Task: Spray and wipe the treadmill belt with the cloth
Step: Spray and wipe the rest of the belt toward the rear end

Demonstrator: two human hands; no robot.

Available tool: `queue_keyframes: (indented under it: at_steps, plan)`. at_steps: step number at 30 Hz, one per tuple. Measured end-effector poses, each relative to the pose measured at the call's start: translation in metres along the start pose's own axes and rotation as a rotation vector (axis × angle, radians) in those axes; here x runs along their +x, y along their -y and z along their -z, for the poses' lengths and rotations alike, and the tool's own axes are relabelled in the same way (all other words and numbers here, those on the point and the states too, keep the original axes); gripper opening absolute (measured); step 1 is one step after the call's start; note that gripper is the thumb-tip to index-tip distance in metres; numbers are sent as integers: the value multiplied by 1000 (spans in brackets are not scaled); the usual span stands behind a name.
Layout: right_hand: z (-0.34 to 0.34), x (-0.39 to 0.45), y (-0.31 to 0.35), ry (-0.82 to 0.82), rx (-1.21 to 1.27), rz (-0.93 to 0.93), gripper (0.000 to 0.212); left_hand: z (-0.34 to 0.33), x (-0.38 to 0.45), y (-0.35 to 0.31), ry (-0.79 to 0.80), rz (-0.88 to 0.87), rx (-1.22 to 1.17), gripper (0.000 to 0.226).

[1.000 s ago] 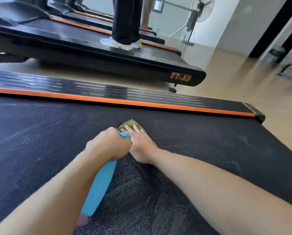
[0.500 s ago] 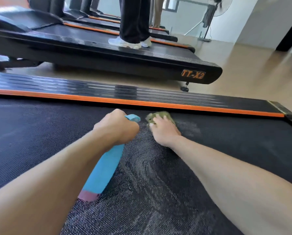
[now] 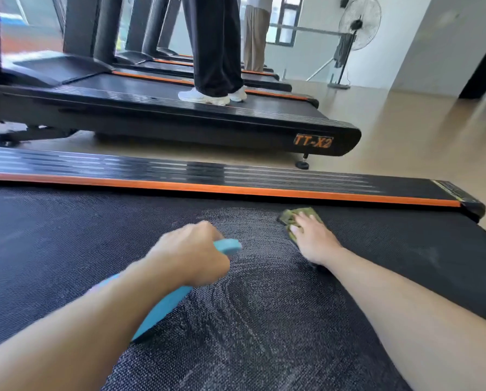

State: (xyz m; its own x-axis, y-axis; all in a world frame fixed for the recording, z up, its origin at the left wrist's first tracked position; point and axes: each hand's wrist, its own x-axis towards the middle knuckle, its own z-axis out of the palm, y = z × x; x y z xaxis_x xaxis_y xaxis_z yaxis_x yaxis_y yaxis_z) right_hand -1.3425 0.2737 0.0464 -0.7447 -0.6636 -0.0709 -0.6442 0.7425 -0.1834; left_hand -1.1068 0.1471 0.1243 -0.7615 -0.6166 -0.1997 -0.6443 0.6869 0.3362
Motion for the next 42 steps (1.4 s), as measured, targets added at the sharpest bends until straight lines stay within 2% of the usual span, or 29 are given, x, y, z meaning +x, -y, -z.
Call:
queue_keyframes:
  at_steps: [3, 8, 10, 12, 15, 16, 17, 18, 22, 24, 25, 27, 30, 33, 35, 38, 40, 42]
  plan:
    - [-15, -34, -5, -20, 54, 2, 54, -7, -14, -16, 89, -73, 3, 23]
    - [-29, -137, 19, 16, 82, 356, 54, -17, -20, -37, 49, -121, -57, 27]
    - [-21, -142, 3, 46, 85, 387, 52, -20, -25, -40, 49, -143, -62, 24]
    - [-12, -118, -35, 53, 118, 258, 50, -19, -29, -39, 43, -145, -70, 22]
    - [2, -83, -102, -33, 113, -220, 52, -17, -33, -36, 35, -149, -80, 19]
    - [3, -82, -112, -48, 89, -313, 53, -18, -35, -37, 30, -158, -85, 18]
    - [0, -83, -109, -53, 74, -306, 53, -17, -36, -37, 27, -164, -85, 17]
    - [-5, -88, -94, -42, 73, -229, 52, -19, -36, -38, 31, -173, -79, 18]
    - [-28, -145, 9, 17, 43, 349, 50, -21, -36, -41, 30, -178, -50, 24]
    - [-34, -156, 27, 61, -13, 507, 50, -21, -35, -44, 21, -172, -39, 30]
    - [-32, -151, 24, 80, -25, 527, 50, -21, -34, -44, 16, -168, -36, 31]
    - [-20, -128, 0, 82, 7, 418, 51, -22, -33, -43, 21, -158, -28, 30]
    - [0, -94, -73, 13, 22, 69, 52, -26, -32, -50, 29, -158, -20, 26]
    - [9, -87, -151, 9, 22, -279, 56, -25, -28, -73, -4, -164, -121, 19]
    - [9, -87, -173, -25, 23, -402, 56, -27, -23, -92, -24, -177, -227, 17]
    - [4, -83, -156, -82, 4, -423, 55, -37, -15, -115, -46, -164, -308, 16]
    - [-1, -78, -125, -57, 21, -270, 55, -43, -8, -124, -63, -137, -276, 18]
    - [-7, -72, -89, -14, 52, -4, 53, -48, 0, -129, -71, -98, -242, 23]
